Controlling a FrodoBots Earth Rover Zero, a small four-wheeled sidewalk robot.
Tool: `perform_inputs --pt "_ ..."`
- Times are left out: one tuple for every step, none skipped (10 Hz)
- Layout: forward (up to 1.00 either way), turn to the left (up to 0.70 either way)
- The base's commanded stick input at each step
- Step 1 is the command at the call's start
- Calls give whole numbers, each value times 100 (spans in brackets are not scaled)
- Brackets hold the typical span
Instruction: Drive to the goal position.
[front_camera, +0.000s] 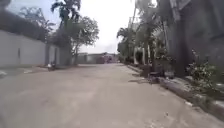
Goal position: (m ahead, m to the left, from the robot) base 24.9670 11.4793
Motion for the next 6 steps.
perform_inputs --pt "100 0" --pt "100 0" --pt "100 0" --pt "100 -24" --pt "100 -40" --pt "100 -40"
